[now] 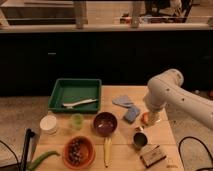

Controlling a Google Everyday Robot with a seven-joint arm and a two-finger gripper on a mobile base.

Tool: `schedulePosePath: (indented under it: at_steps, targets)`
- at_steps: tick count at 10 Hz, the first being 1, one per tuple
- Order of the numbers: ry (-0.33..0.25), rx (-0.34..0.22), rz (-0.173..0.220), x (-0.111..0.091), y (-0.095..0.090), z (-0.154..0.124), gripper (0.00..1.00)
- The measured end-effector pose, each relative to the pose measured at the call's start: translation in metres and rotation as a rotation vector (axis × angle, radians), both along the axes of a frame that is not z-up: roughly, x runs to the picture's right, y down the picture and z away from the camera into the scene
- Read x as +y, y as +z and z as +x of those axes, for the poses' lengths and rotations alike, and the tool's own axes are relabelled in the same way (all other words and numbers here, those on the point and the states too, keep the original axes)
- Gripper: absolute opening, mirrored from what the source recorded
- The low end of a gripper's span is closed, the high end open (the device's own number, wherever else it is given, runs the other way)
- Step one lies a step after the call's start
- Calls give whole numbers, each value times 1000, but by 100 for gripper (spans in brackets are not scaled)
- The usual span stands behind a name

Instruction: Wipe purple bowl with towel

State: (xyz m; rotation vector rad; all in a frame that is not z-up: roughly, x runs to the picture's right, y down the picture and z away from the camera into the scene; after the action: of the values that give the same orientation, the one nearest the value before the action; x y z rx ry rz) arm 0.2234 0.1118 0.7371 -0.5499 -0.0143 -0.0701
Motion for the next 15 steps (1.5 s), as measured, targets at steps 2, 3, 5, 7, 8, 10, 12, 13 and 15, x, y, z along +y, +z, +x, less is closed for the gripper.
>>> schedulePosePath:
  at_steps: [2,3,5,7,8,10,12,13,15]
  targets:
    - [-11,-8,3,0,10,-6,80]
    - [-27,-16,4,-2,20,-10,80]
    - [-51,-32,5,-4,34,-21,80]
    - [-67,-43,6,-6,43,-29,80]
    - [-75,-47,7,-6,46,-29,80]
    - [-101,-65,9,-12,63,-38,80]
    - [-119,-74,11,-15,71,-42,80]
    - [-130,-75,9,-14,73,-42,80]
    - [-157,-93,8,-14,85,-50,80]
